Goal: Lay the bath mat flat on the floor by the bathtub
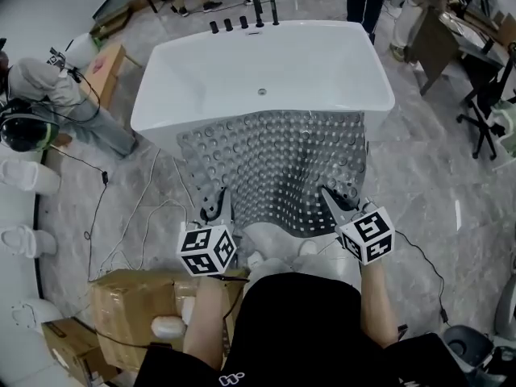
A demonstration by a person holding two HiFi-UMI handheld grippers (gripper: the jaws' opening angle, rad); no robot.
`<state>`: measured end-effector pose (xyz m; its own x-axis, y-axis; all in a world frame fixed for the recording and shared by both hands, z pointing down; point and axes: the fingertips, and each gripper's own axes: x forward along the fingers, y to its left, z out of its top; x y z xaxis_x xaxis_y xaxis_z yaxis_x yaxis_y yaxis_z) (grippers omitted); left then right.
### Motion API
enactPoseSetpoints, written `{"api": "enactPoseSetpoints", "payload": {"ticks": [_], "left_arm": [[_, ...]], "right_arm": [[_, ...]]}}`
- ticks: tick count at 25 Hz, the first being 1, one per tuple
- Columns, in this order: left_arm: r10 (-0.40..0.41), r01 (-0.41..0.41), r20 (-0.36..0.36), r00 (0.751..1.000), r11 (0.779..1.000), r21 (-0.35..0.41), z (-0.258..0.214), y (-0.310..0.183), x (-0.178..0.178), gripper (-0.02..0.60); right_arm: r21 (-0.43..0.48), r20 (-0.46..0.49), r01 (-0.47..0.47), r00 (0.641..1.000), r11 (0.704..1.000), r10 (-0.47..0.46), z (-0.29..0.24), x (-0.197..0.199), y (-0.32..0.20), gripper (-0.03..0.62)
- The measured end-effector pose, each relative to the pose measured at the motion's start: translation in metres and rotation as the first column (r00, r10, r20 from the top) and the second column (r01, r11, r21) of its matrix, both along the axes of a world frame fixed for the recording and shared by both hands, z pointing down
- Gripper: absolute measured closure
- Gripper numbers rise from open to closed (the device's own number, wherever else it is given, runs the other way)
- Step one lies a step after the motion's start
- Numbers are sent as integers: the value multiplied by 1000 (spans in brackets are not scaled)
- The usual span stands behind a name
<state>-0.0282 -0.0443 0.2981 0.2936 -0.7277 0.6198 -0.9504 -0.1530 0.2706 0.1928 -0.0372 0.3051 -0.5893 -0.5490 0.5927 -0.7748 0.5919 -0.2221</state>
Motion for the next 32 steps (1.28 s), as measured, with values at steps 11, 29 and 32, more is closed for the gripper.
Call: {"api": "enactPoseSetpoints", "payload": {"ticks": [11, 29, 32], "left_arm": [[34, -33, 2, 999, 990, -134, 41, 34, 12, 551], [76, -114, -132, 988, 945, -305, 171, -9, -106, 551], [79, -122, -140, 987, 938, -326, 202, -15, -111, 551]], "right_arm": [[-160, -16, 15, 1000, 987, -18, 42, 9, 33, 559], [-375, -67, -71, 997, 924, 50, 150, -61, 20, 560], [-382, -65, -68, 997, 922, 46, 177, -68, 14, 562]]}}
